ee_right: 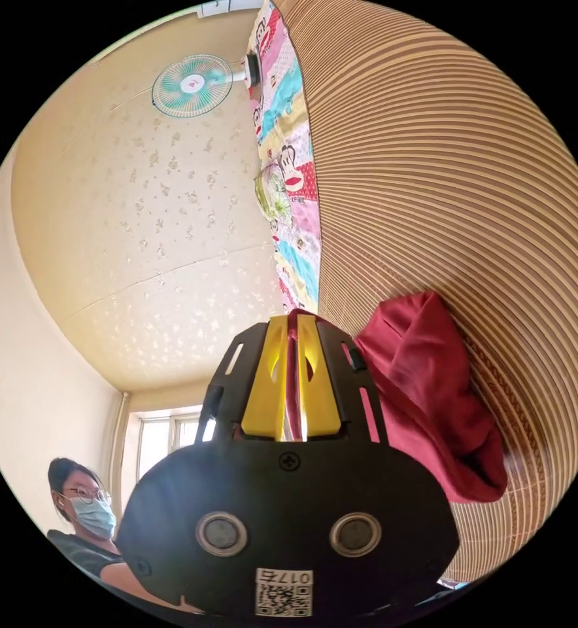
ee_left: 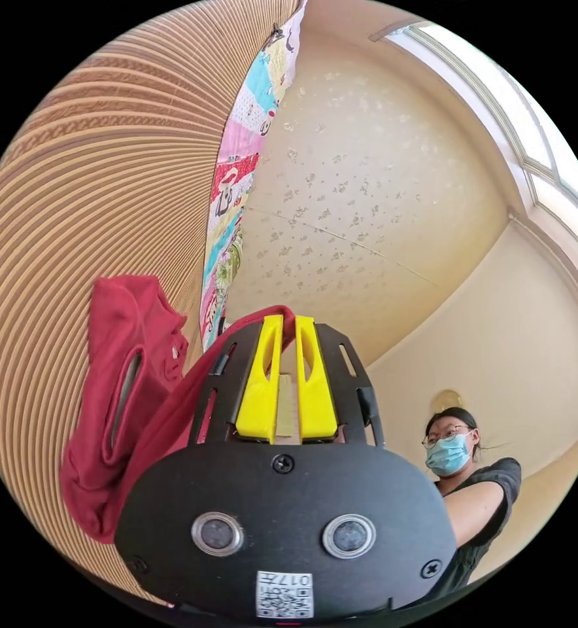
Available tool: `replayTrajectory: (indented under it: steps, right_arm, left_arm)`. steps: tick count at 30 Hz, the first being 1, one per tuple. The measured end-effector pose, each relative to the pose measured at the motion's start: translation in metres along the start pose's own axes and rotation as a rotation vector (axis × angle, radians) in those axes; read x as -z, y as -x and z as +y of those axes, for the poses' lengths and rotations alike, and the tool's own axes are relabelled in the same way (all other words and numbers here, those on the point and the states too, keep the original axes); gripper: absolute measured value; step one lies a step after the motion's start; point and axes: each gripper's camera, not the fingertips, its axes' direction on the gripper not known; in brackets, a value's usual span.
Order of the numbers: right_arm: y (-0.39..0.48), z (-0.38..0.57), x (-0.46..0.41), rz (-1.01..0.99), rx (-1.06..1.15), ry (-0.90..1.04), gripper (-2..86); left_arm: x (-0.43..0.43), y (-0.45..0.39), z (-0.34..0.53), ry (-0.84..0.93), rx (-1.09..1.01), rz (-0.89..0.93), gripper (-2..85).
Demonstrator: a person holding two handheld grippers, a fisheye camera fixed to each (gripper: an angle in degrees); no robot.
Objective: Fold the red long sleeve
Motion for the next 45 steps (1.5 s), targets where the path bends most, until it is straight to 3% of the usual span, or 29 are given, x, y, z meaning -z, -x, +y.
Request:
replayTrajectory:
  steps: [6,9,11,13,18,20,23,26,36,42,45]
  right_arm:
    - [-0.015,-0.014,-0.028,0.081,-0.05,0.002,2.7]
    - [-0.017,-0.011,-0.019,0.037,-0.038,-0.065,2.1]
    - [-0.01,-0.003,-0.008,0.054,-0.023,-0.089,1.5]
    - [0.008,0.006,-0.009,0.102,0.076,-0.001,1.0]
    - [0.044,0.063,-0.03,0.478,0.33,0.314,0.6]
    - [0.042,0.099,-0.043,0.682,0.378,0.438,0.6]
    - [0.051,0.147,-0.054,0.746,0.48,0.538,0.7]
    - [0.055,0.181,-0.074,0.907,0.562,0.61,0.9]
    - [0.103,0.265,-0.204,0.976,0.741,0.829,4.2]
    - [0.12,0.327,-0.323,1.07,0.737,1.012,12.8]
    - [0.113,0.361,-0.381,1.23,0.719,1.103,16.9]
  left_arm:
    - [-0.014,0.054,-0.025,-0.025,0.047,-0.057,6.8]
    - [0.001,0.073,-0.022,-0.153,-0.013,0.147,7.1]
    - [0.011,0.081,-0.017,-0.171,-0.014,0.181,6.6]
    - [0.018,0.08,-0.012,-0.083,-0.012,0.04,7.2]
    - [0.017,0.087,0.04,0.327,-0.003,-0.563,10.9]
    - [0.016,0.091,0.068,0.417,-0.03,-0.732,11.5]
    - [0.015,0.109,0.115,0.497,-0.047,-0.885,14.6]
    - [0.009,0.145,0.145,0.529,-0.016,-0.833,15.6]
    - [0.001,0.227,0.19,0.409,0.021,-0.834,8.5]
    - [-0.023,0.214,0.227,0.398,-0.138,-0.794,5.2]
    - [-0.038,0.206,0.243,0.394,-0.229,-0.816,5.2]
